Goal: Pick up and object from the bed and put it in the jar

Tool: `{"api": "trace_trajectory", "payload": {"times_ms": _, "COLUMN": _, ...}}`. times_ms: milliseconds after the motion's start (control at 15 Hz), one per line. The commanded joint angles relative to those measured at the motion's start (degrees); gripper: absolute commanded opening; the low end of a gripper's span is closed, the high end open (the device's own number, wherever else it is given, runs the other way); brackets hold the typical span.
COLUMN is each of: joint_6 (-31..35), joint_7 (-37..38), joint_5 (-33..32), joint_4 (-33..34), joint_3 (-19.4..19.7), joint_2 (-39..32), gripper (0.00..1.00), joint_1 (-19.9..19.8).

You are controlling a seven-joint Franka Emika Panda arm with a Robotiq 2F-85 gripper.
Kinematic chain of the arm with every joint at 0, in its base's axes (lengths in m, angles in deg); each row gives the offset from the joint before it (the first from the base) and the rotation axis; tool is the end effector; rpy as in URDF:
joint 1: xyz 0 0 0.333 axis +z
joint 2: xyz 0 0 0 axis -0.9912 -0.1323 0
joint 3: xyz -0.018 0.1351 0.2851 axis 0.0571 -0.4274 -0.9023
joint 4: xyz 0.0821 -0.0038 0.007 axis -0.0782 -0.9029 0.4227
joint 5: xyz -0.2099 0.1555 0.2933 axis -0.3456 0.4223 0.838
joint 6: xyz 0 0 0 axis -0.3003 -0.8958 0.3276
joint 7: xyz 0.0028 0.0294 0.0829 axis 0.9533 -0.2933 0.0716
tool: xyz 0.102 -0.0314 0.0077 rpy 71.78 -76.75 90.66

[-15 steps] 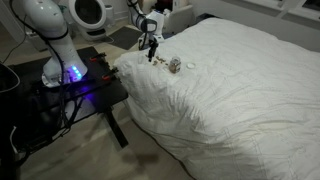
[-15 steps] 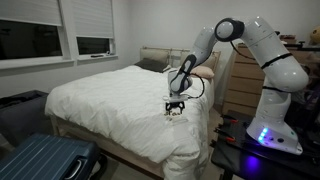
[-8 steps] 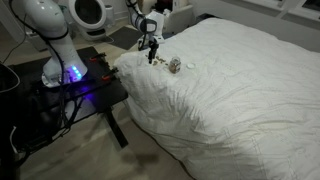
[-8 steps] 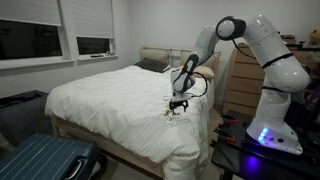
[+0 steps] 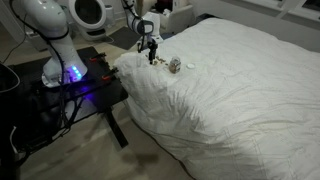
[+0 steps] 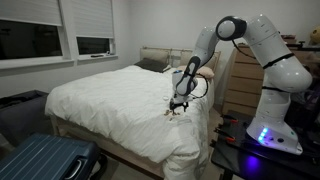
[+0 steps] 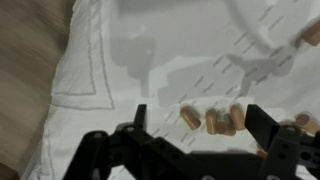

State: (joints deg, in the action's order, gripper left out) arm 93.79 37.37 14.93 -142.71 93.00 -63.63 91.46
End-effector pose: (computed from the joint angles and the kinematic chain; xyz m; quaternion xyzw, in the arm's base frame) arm 0.5301 -0.0608 0.0847 0.9129 -0.4011 0.0082 0.0758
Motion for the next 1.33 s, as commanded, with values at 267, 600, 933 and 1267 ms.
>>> {"api": "trace_trajectory", "payload": {"times_ms": 267, "joint_6": 8.78, "joint_7": -1.28, "joint_5": -0.27, "joint_4": -6.27, "joint_3": 4.97, "joint_2": 0.45, "gripper": 0.76, "joint_1": 3.89}}
{"api": "trace_trajectory", "payload": {"times_ms": 600, "joint_6": 11.82, "joint_7": -2.14, "joint_5": 0.60, "joint_4": -6.89, "joint_3": 7.34, "joint_2": -0.72, "gripper": 0.97, "joint_1": 5.57}}
{"api": "trace_trajectory", "payload": {"times_ms": 933, "joint_6": 13.52, "joint_7": -2.91, "joint_5": 1.27, "joint_4": -6.44, "joint_3": 8.15, "joint_2": -2.12, "gripper": 0.99, "joint_1": 6.46}}
{"api": "trace_trajectory", "payload": {"times_ms": 1267, "joint_6": 14.54, "joint_7": -5.00, "joint_5": 2.57, "joint_4": -5.65, "joint_3": 7.34, "joint_2": -3.86, "gripper": 0.98, "joint_1": 5.92}}
